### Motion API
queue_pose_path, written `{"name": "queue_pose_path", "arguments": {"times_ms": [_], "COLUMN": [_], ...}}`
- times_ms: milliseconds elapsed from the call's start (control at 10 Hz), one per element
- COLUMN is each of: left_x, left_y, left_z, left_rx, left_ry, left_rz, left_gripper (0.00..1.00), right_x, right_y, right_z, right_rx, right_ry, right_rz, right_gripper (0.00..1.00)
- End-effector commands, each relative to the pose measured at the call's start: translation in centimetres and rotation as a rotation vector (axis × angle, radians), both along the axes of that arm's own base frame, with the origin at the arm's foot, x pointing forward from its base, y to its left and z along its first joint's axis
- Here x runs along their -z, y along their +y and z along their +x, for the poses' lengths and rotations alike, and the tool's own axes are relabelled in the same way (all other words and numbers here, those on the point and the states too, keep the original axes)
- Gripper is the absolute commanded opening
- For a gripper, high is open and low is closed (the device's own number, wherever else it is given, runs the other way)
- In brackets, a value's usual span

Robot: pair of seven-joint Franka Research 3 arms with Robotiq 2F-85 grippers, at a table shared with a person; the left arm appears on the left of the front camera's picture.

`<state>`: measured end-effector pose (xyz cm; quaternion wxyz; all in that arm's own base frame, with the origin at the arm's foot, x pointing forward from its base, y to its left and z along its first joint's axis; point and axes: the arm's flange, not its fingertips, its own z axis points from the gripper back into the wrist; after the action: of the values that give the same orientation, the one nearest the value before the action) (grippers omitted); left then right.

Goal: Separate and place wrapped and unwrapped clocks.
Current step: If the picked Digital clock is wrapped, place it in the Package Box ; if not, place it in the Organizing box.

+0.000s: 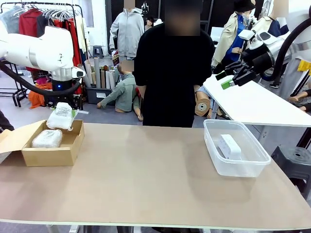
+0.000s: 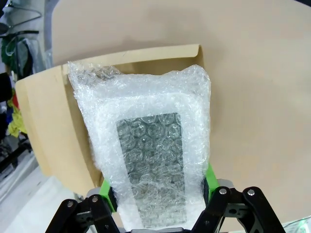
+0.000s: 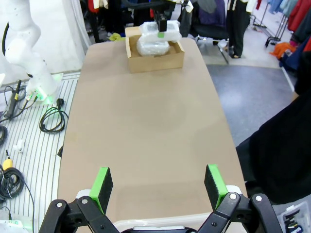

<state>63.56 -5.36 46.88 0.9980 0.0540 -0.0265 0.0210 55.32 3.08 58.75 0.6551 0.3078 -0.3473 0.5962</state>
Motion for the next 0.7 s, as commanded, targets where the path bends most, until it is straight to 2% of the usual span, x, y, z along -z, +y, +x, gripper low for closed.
{"name": "queue_pose_path", "arguments": {"times_ms": [0,300,600], "left_x": [0.6,2.7,5.2], "left_y": [0.1,0.5,0.6], "left_z": [0.3,0.3,0.7], "left_rx": [0.009,0.025,0.005], "left_ry": [-0.034,-0.066,-0.055], "left_rz": [-0.05,-0.075,-0.076], "left_gripper": [0.0,0.0,0.0], "right_x": [-0.1,-0.1,-0.1], "right_y": [0.1,0.1,0.1], "right_z": [-0.2,-0.2,-0.2], "right_rx": [-0.006,-0.006,-0.006], "right_ry": [-0.015,-0.015,-0.015], "right_rz": [0.001,0.001,0.001], "right_gripper": [1.0,1.0,1.0]}}
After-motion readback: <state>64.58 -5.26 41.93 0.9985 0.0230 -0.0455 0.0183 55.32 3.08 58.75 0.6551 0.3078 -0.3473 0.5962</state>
